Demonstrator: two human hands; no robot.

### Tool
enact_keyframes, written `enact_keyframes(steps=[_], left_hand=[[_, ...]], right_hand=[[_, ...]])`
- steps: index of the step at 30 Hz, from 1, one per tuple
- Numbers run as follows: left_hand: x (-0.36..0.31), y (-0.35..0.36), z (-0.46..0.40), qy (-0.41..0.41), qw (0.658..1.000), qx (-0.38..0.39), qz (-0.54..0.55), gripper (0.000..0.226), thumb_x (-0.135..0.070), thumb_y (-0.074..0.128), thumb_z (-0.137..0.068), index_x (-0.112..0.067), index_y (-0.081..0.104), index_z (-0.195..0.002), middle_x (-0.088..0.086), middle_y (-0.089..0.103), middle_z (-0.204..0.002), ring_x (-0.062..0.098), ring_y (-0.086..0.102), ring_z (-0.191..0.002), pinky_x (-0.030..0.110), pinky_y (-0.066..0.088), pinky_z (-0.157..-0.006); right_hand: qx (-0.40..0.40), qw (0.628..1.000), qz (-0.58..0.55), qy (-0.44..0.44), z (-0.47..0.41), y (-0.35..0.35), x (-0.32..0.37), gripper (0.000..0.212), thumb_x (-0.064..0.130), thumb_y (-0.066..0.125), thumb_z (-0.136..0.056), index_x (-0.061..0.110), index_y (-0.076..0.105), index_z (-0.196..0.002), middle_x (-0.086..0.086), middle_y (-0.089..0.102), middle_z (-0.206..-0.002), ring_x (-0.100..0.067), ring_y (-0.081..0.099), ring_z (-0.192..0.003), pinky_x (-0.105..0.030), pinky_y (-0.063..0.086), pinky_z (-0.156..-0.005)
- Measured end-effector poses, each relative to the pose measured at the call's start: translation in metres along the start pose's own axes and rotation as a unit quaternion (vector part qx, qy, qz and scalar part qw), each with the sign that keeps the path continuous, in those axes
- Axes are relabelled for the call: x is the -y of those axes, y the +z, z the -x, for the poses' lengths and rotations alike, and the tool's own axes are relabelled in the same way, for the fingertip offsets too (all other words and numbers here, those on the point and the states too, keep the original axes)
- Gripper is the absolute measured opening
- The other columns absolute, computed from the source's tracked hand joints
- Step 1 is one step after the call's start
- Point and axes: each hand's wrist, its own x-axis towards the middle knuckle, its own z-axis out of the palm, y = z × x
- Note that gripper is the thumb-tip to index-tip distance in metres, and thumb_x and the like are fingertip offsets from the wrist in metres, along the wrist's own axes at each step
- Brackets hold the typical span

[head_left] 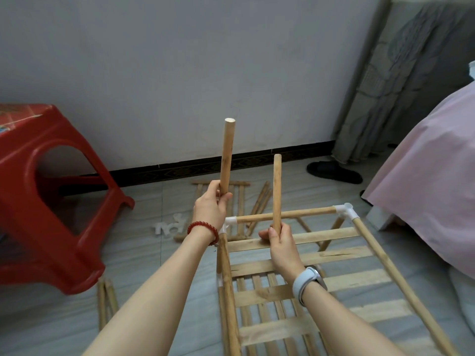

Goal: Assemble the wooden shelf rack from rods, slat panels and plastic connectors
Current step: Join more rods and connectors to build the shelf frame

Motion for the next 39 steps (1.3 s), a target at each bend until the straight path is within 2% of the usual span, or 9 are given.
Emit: enact_keyframes(steps=[4,12,17,21,24,27,33,37,39], left_hand=[[0.007,0.001,-0.002,-0.004,0.999,0.000,0.043,0.018,-0.017,0.053,-0.093,-0.015,0.054,-0.111,0.003,0.057,-0.095,0.022,0.061,-0.087,0.038,0.053,-0.081],[0.019,-0.008,0.000,-0.013,0.987,0.048,0.150,0.010,-0.011,0.053,-0.092,-0.019,0.053,-0.098,0.001,0.064,-0.091,0.019,0.065,-0.093,0.034,0.052,-0.086],[0.013,-0.013,-0.005,-0.014,0.991,0.084,0.106,0.009,-0.011,0.049,-0.094,-0.020,0.049,-0.091,0.009,0.062,-0.094,0.024,0.062,-0.096,0.034,0.052,-0.084],[-0.009,-0.004,-0.012,-0.043,0.982,-0.005,0.186,0.013,-0.021,0.054,-0.092,-0.024,0.049,-0.081,0.007,0.055,-0.079,0.022,0.056,-0.075,0.043,0.052,-0.078],[-0.023,0.011,-0.018,-0.076,0.967,-0.083,0.230,0.037,-0.032,0.051,-0.093,-0.020,0.036,-0.062,-0.003,0.038,-0.058,0.013,0.038,-0.054,0.035,0.040,-0.062],[-0.023,0.021,-0.024,-0.070,0.957,-0.135,0.246,0.046,-0.030,0.050,-0.094,-0.019,0.026,-0.056,-0.004,0.030,-0.052,0.011,0.029,-0.048,0.029,0.031,-0.054],[-0.013,0.034,-0.037,-0.048,0.959,-0.124,0.252,0.043,-0.023,0.053,-0.089,-0.016,0.031,-0.052,0.003,0.033,-0.050,0.020,0.033,-0.049,0.031,0.031,-0.051],[-0.014,0.030,-0.035,-0.054,0.950,-0.101,0.290,0.037,-0.010,0.054,-0.087,-0.010,0.038,-0.053,0.000,0.033,-0.044,0.011,0.030,-0.039,0.021,0.027,-0.042],[-0.010,0.027,-0.036,-0.061,0.944,-0.073,0.315,0.044,-0.006,0.052,-0.087,-0.014,0.036,-0.046,-0.006,0.033,-0.037,0.008,0.029,-0.034,0.018,0.026,-0.040]], right_hand=[[0.005,1.000,0.009,-0.002,0.000,0.000,-0.001,0.013,0.018,0.034,-0.101,0.011,0.043,-0.108,0.006,0.060,-0.092,-0.013,0.057,-0.094,-0.027,0.040,-0.088],[-0.002,1.000,0.019,-0.005,-0.001,0.001,-0.005,0.010,0.017,0.034,-0.101,0.013,0.042,-0.103,0.004,0.060,-0.089,-0.015,0.057,-0.092,-0.027,0.041,-0.085],[-0.009,1.000,0.029,-0.005,0.001,0.004,-0.004,0.010,0.017,0.034,-0.101,0.012,0.042,-0.102,0.002,0.059,-0.088,-0.018,0.057,-0.094,-0.031,0.042,-0.087],[-0.010,1.000,0.028,-0.001,0.000,0.004,0.000,0.009,0.017,0.034,-0.101,0.014,0.042,-0.100,0.002,0.058,-0.088,-0.021,0.058,-0.094,-0.036,0.045,-0.088],[-0.014,0.999,0.032,-0.002,0.000,0.005,-0.002,0.009,0.017,0.034,-0.101,0.016,0.041,-0.096,0.002,0.059,-0.088,-0.022,0.058,-0.095,-0.035,0.044,-0.086],[-0.017,0.999,0.036,-0.017,0.001,0.004,-0.004,0.008,0.016,0.034,-0.101,0.013,0.040,-0.097,0.001,0.058,-0.088,-0.022,0.057,-0.094,-0.033,0.043,-0.086],[-0.015,0.999,0.025,-0.015,-0.005,0.003,-0.009,0.009,0.019,0.033,-0.101,0.015,0.041,-0.098,-0.005,0.059,-0.094,-0.021,0.057,-0.094,-0.034,0.044,-0.085],[-0.016,1.000,0.019,-0.006,-0.005,0.003,-0.010,0.009,0.020,0.032,-0.101,0.015,0.040,-0.101,-0.004,0.059,-0.096,-0.016,0.055,-0.090,-0.018,0.040,-0.068],[-0.014,1.000,0.015,-0.002,-0.003,0.003,-0.011,0.010,0.020,0.032,-0.101,0.014,0.040,-0.100,-0.005,0.060,-0.097,-0.016,0.055,-0.091,-0.021,0.040,-0.070]])
